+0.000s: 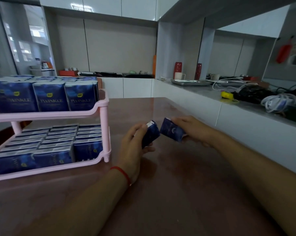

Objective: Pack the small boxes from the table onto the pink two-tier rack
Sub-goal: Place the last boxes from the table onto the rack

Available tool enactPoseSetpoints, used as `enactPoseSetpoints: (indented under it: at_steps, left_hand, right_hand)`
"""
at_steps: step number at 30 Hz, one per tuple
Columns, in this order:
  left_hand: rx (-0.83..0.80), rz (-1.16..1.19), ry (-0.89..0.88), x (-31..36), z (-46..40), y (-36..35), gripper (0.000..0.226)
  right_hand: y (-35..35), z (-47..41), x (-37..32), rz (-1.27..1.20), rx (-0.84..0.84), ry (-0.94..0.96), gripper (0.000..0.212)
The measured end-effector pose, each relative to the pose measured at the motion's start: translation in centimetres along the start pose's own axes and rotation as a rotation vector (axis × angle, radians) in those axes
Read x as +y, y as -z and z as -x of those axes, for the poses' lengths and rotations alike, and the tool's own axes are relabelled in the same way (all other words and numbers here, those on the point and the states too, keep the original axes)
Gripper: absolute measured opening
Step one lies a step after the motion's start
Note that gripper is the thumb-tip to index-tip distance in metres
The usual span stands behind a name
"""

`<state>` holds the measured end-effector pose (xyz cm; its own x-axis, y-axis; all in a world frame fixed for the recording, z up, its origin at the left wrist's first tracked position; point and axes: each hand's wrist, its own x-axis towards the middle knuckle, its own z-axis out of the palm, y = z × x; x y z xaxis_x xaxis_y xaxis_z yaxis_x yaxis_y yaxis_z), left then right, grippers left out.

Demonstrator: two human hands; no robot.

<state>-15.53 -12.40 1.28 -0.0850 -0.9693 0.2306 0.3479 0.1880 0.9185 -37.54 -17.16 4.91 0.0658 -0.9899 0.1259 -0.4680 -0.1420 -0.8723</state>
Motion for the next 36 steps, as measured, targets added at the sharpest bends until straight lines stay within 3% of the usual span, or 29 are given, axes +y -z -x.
enactPoseSetpoints:
  at_steps: [4,7,11,14,19,23,25,28,32,36]
  left_hand:
    - [0.050,-0.110,-0.054,0.5,1.2,-0.3,0.020]
    - [-0.001,-0.228,-0.107,1.2,2.5,0.2,0.031]
    - [-0.123,-0.483,-0.081,3.4,4.0,2.4,0.067]
    - [-0.227,-0.511,-0.084,4.9,5.7,4.9,0.080]
    - [-0.214,-0.505,-0.115,6.9,9.4,8.7,0.087]
    - [-0.206,-0.251,0.023,8.3,12.4,11.3,0.063]
    - [-0.120,-0.253,0.022,8.9,13.2,12.2,0.049]
    - [0.010,-0.205,-0.006,10.2,13.6,13.5,0.041]
    - [0.103,-0.155,-0.136,13.1,13.5,15.2,0.046]
    - [0.135,-0.142,-0.251,15.8,13.9,16.7,0.048]
  right_hand:
    - [-1.0,3.7,-0.6,-0.264,0.045,-0.049,0.046]
    - [-1.9,5.4,-1.5,-0.301,0.087,-0.032,0.038]
    - [-2.7,7.6,-3.9,-0.129,0.114,0.160,0.022]
    - [-4.8,9.8,-5.5,0.080,0.032,0.388,0.038]
    - [-10.6,12.4,-7.5,0.323,-0.076,0.663,0.047]
    - [-13.9,13.3,-8.8,0.354,-0.147,0.779,0.046]
    - [-15.4,13.8,-9.5,0.359,-0.152,0.786,0.048]
    - [-17.7,13.8,-10.5,0.162,-0.086,0.714,0.050]
    - [-20.2,14.2,-13.9,-0.300,-0.150,0.269,0.028]
    - [-20.8,13.4,-18.0,-0.281,-0.233,0.335,0.030]
